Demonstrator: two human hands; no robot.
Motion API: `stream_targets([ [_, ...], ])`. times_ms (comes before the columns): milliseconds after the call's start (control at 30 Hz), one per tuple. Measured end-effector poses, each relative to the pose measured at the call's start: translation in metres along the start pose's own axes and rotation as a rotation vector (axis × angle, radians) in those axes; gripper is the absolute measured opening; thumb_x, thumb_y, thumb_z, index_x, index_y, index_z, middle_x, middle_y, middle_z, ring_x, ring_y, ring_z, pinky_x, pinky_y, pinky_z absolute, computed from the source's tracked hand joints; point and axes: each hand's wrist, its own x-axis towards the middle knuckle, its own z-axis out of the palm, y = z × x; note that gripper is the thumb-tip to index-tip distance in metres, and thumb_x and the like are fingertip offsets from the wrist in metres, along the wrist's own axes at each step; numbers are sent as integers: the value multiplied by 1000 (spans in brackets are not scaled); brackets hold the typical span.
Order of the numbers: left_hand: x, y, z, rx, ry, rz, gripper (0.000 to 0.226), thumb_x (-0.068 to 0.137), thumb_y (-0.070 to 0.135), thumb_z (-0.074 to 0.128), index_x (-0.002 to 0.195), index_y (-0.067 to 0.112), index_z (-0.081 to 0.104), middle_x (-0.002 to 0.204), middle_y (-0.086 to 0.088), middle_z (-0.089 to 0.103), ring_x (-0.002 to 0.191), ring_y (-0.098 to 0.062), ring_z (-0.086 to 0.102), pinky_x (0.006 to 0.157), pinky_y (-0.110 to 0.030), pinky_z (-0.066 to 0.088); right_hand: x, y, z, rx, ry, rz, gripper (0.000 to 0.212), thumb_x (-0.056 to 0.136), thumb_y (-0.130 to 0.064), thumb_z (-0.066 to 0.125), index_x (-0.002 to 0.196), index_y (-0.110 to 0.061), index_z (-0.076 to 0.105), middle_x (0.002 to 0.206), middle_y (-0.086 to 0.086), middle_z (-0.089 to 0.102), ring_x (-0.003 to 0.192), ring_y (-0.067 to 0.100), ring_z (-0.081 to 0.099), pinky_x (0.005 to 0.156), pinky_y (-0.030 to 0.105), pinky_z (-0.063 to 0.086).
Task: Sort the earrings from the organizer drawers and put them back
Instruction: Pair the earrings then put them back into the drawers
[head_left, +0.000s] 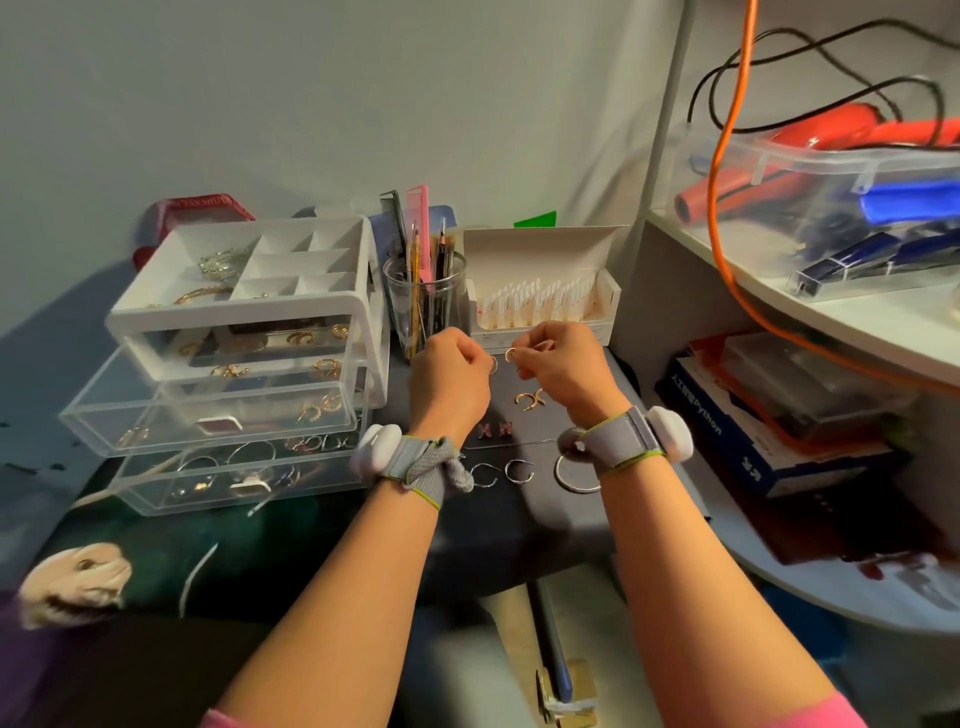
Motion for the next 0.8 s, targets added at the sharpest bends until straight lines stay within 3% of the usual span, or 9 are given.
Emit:
stream_targets([
  [133,-10,10,-12,-25,34,30,18,85,15,63,69,22,59,81,-5,69,78,-29,69,75,-45,58,-15,-14,-6,97,14,-35,21,85,-2,61,69,-15,61,62,4,61,58,13,56,50,19,38],
  [267,-18,17,-25,-49,63,56,22,84,13,64,66,23,58,76,-2,67,76,-29,69,73,-44,58,-31,-27,-9,201,7,-68,21,85,3,61,70,-12,59,65,6,59,53,10,54,44,10,39],
  [400,-23,19,-39,-93,69,59,23,81,13,66,62,24,57,70,-1,65,76,-33,68,74,-48,58,-42,-41,-8,260,-3,-89,16,85,4,61,74,-8,61,64,6,59,45,2,55,42,11,39],
  [533,-28,21,-59,-91,100,73,22,82,17,66,62,24,59,77,-3,70,79,-31,69,76,-47,58,-52,-55,-2,299,-16,-110,9,85,6,60,81,-1,62,60,7,58,40,0,54,42,12,39],
  [800,-36,20,-102,-70,157,107,17,85,17,67,70,23,63,78,0,70,79,-25,69,77,-42,59,-63,-77,23,285,-68,-166,19,84,5,64,70,-9,60,58,5,58,40,-2,54,40,11,37],
])
